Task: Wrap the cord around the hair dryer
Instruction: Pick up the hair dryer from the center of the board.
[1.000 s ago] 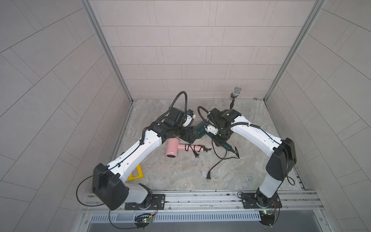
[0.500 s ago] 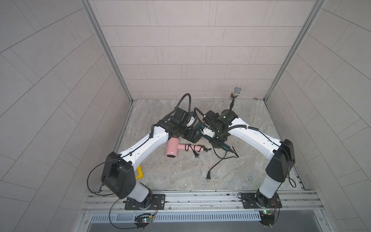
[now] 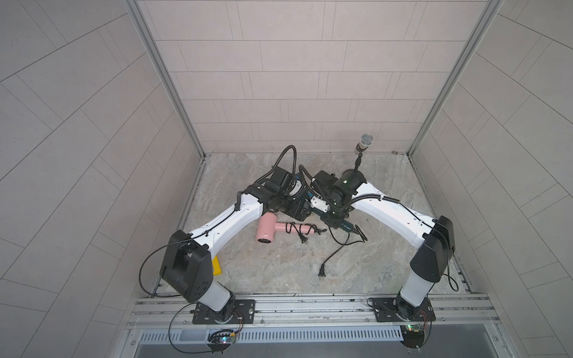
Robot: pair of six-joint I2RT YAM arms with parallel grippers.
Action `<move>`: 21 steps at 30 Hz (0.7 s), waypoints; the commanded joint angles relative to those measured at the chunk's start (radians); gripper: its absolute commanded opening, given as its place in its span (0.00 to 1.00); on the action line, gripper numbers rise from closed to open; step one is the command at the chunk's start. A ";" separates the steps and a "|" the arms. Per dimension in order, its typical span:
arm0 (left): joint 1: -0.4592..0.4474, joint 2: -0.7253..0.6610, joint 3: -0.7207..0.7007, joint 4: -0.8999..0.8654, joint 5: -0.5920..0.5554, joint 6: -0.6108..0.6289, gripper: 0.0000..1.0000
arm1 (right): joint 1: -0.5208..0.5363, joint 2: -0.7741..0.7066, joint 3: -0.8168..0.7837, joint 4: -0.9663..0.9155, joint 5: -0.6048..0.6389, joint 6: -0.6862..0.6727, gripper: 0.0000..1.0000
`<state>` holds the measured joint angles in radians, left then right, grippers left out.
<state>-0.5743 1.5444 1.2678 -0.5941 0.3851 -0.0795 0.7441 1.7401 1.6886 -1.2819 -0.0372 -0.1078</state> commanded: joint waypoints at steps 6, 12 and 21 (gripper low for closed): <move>-0.001 0.050 0.037 -0.022 0.026 0.013 0.86 | 0.044 -0.049 0.055 0.045 -0.011 -0.102 0.04; 0.001 0.065 0.059 -0.061 -0.003 0.030 0.57 | 0.055 -0.051 0.045 0.036 -0.019 -0.134 0.04; 0.061 0.058 0.089 -0.119 -0.102 -0.037 0.15 | -0.002 -0.148 0.034 0.108 -0.029 -0.061 0.80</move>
<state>-0.5465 1.5974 1.3167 -0.6884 0.3534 -0.0940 0.7502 1.7054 1.7058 -1.2217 -0.0257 -0.1505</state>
